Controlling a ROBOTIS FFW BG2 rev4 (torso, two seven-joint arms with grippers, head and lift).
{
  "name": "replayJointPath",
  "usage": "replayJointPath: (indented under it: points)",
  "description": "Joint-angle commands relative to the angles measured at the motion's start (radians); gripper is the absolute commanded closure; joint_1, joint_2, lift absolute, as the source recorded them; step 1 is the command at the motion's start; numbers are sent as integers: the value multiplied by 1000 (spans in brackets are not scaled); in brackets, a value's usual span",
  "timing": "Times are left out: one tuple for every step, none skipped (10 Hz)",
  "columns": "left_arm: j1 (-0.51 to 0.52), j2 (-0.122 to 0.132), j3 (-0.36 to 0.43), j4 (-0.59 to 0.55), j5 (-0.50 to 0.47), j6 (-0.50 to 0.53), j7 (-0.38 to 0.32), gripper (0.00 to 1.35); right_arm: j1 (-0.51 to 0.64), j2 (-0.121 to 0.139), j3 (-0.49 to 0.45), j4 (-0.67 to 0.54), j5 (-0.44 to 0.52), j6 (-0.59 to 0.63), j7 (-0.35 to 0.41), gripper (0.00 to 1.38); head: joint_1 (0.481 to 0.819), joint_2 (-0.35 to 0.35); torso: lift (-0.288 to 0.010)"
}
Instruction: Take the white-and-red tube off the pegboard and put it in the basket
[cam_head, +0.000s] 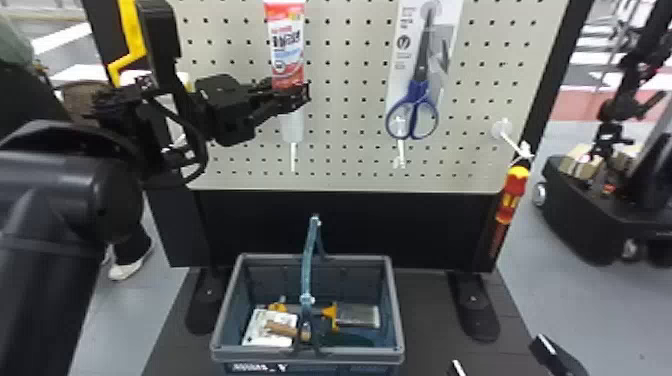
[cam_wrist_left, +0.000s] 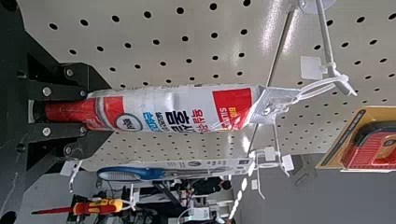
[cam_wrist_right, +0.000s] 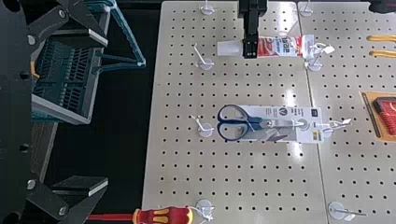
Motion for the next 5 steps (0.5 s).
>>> replayJointPath:
  points:
    - [3, 0, 2, 0, 0, -2, 0, 1115, 0, 0, 0, -1, 0, 0, 0, 239, 549, 0, -100]
    - [3, 2, 2, 0, 2, -3, 0, 1115, 0, 0, 0, -1, -2, 0, 0, 239, 549, 0, -100]
    - [3, 2, 2, 0, 2, -3, 0, 1115, 2, -2, 0, -1, -2, 0, 0, 239, 549, 0, -100]
    - [3, 2, 2, 0, 2, -5, 0, 1115, 2, -2, 0, -1, -2, 0, 0, 239, 549, 0, -100]
    - [3, 2, 3, 0, 0, -5, 1, 1115, 2, 0, 0, -1, -2, 0, 0, 239, 549, 0, -100]
